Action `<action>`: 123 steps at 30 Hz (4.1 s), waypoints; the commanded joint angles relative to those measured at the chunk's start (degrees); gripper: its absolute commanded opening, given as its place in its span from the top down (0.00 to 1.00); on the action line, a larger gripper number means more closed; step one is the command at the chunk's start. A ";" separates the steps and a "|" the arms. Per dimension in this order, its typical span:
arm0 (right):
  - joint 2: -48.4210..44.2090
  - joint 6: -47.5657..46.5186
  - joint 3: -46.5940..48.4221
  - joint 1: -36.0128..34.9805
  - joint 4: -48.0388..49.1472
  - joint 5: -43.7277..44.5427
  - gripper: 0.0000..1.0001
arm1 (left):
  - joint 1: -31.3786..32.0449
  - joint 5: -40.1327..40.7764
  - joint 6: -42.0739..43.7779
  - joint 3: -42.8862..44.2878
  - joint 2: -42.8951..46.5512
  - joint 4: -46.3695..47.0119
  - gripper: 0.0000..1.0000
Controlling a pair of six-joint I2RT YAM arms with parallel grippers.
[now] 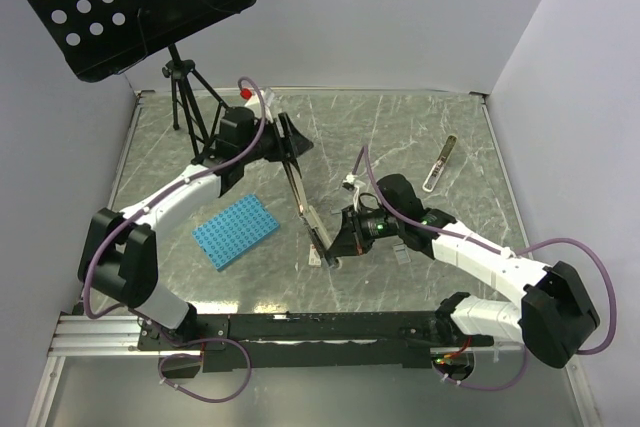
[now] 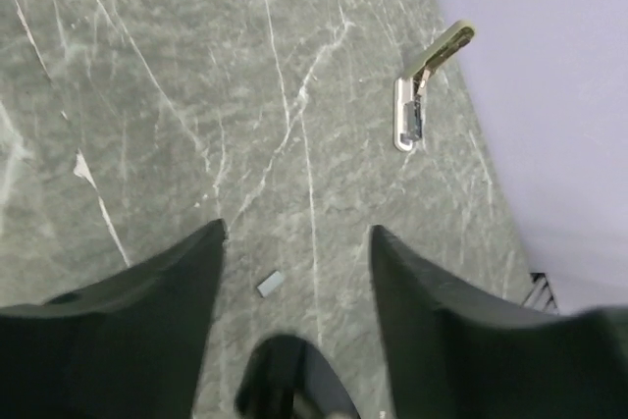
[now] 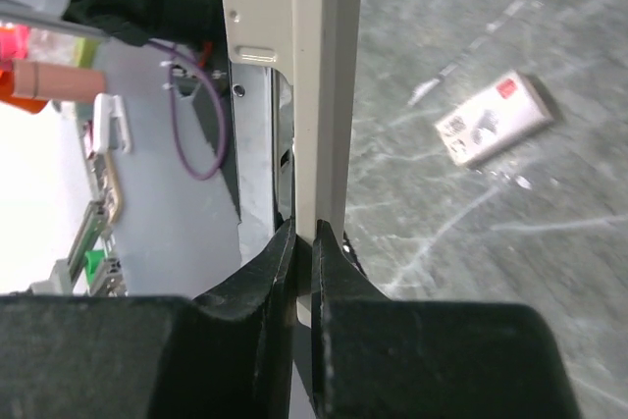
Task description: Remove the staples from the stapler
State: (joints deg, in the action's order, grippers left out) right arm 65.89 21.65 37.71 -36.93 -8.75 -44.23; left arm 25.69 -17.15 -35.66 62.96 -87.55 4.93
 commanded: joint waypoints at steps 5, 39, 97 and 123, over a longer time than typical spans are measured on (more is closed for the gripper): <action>0.91 4.88 0.96 -0.51 13.06 -5.17 1.00 | -0.20 -0.52 0.33 6.03 2.29 -0.18 0.17; -5.41 16.22 3.42 7.40 16.65 -7.89 1.00 | -0.56 -7.81 1.83 -0.02 22.49 -11.10 0.06; -5.25 11.49 8.51 9.94 6.49 0.45 0.44 | 4.10 -4.13 -13.30 -15.59 19.96 12.67 0.99; 0.56 7.26 4.83 9.51 5.85 9.42 0.46 | 18.33 66.08 -9.86 31.51 -21.14 -49.29 0.99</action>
State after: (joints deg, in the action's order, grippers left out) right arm 69.56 29.95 44.23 -27.49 -3.03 -37.21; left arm 42.30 33.65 -43.72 85.58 -102.50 -32.18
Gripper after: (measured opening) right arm 0.535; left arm 0.320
